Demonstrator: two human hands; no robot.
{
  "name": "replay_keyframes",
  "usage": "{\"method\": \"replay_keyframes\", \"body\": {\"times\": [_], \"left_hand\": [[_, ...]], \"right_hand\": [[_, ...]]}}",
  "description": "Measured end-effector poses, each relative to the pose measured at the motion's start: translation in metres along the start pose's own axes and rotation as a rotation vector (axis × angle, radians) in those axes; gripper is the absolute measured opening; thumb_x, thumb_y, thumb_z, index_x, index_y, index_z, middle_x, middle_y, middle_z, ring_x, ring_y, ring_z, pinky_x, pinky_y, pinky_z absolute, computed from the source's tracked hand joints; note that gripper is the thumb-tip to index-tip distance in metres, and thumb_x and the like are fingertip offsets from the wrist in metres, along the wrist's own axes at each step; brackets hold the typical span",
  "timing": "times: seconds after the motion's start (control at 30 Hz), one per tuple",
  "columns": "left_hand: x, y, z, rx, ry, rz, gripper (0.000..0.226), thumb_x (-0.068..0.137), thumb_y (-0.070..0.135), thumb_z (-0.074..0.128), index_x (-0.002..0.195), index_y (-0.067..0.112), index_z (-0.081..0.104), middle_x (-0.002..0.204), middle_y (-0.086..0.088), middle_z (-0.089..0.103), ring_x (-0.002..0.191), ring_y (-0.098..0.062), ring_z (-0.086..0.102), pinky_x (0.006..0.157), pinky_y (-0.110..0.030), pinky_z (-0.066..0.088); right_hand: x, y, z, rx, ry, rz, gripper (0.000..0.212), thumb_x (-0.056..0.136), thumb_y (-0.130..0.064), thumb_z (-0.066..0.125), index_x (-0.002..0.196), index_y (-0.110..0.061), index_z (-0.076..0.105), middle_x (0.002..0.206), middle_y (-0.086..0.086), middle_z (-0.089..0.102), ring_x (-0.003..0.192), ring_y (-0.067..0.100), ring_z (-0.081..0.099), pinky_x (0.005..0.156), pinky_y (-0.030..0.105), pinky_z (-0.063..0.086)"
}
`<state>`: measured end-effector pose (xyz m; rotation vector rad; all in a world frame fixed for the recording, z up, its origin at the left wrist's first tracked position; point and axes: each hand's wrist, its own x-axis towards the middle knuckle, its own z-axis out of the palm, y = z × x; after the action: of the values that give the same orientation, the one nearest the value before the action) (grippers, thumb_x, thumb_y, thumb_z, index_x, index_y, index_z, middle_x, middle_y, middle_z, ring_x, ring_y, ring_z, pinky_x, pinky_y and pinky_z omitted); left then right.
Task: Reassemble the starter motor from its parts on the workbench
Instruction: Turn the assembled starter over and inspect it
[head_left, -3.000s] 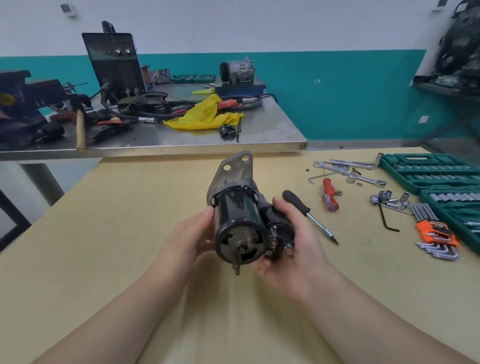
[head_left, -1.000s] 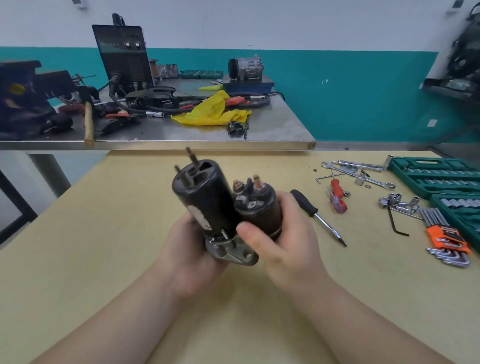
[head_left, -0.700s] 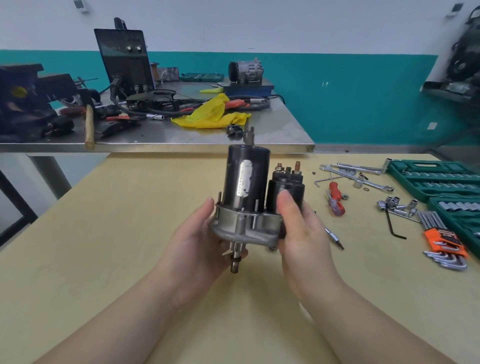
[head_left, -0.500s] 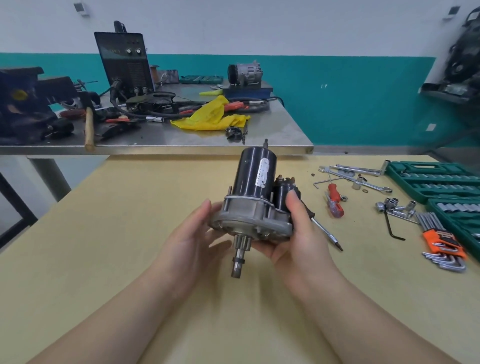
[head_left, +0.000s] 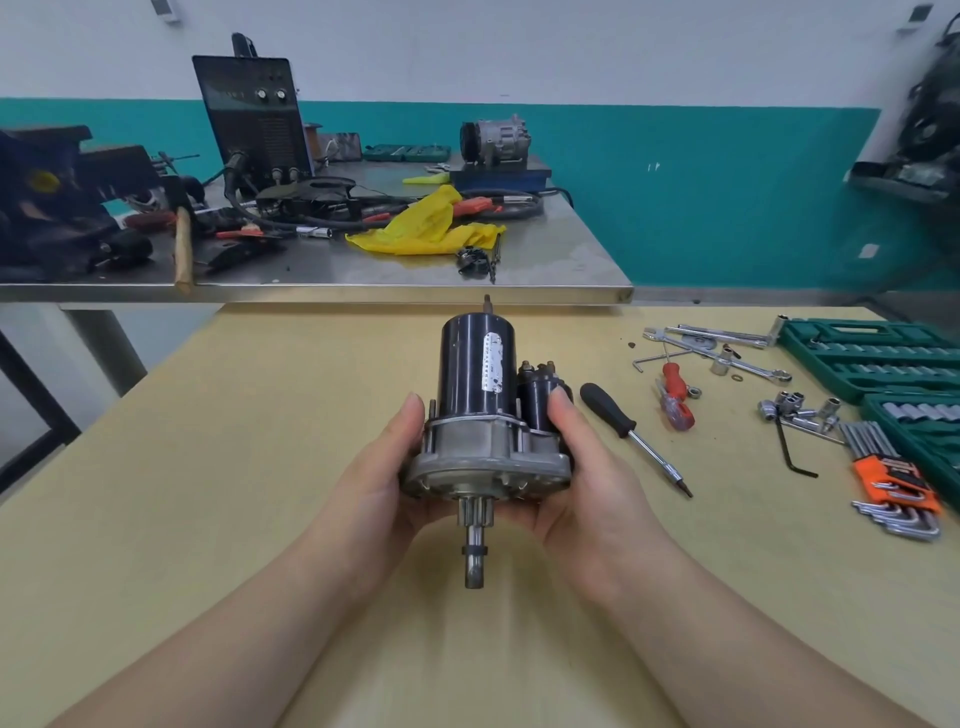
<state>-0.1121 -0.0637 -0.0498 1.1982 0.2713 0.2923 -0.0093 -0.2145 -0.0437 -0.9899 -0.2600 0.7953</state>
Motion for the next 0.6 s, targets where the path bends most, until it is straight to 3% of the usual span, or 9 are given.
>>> {"method": "replay_keyframes", "body": {"times": [0.13, 0.27, 0.37, 0.5, 0.6], "left_hand": [[0.0006, 0.0003, 0.0012, 0.013, -0.02, 0.025, 0.084, 0.083, 0.08, 0.069, 0.14, 0.017, 0.071, 0.138, -0.017, 0.072, 0.124, -0.032, 0.07, 0.087, -0.036, 0.061], [0.0001, 0.0024, 0.0005, -0.002, -0.062, 0.012, 0.076, 0.088, 0.074, 0.068, 0.141, 0.019, 0.07, 0.139, -0.015, 0.072, 0.122, -0.028, 0.072, 0.088, -0.035, 0.061], [-0.0002, 0.0029, -0.0012, -0.061, -0.117, -0.025, 0.073, 0.093, 0.068, 0.066, 0.145, 0.017, 0.067, 0.142, -0.016, 0.07, 0.124, -0.029, 0.071, 0.09, -0.035, 0.06], [0.0, -0.0006, -0.0044, -0.109, -0.131, -0.063, 0.073, 0.093, 0.066, 0.069, 0.144, 0.014, 0.067, 0.146, -0.018, 0.066, 0.132, -0.034, 0.066, 0.105, -0.041, 0.056], [0.0014, -0.0001, -0.0063, -0.177, -0.138, -0.106, 0.074, 0.083, 0.066, 0.077, 0.135, 0.014, 0.074, 0.136, -0.017, 0.073, 0.12, -0.031, 0.074, 0.092, -0.038, 0.062]], "right_hand": [[-0.0003, -0.0019, -0.0003, 0.001, 0.008, 0.019, 0.054, 0.1, -0.055, 0.061, 0.131, -0.012, 0.074, 0.129, 0.018, 0.075, 0.12, 0.038, 0.072, 0.102, 0.063, 0.057], [-0.0019, -0.0017, 0.0017, 0.059, 0.007, 0.073, 0.051, 0.098, -0.053, 0.063, 0.125, -0.011, 0.078, 0.126, 0.019, 0.076, 0.112, 0.038, 0.076, 0.079, 0.049, 0.065], [-0.0014, -0.0013, 0.0017, 0.064, -0.014, 0.11, 0.051, 0.103, -0.052, 0.059, 0.127, -0.01, 0.077, 0.126, 0.022, 0.075, 0.107, 0.038, 0.077, 0.071, 0.045, 0.065], [0.0006, -0.0001, -0.0009, 0.009, -0.011, 0.11, 0.049, 0.103, -0.051, 0.057, 0.119, -0.01, 0.08, 0.121, 0.023, 0.076, 0.093, 0.036, 0.078, 0.065, 0.042, 0.063], [0.0006, -0.0003, 0.0004, -0.013, -0.03, 0.115, 0.048, 0.102, -0.05, 0.057, 0.114, -0.01, 0.081, 0.12, 0.027, 0.075, 0.094, 0.04, 0.077, 0.068, 0.046, 0.066]]}}
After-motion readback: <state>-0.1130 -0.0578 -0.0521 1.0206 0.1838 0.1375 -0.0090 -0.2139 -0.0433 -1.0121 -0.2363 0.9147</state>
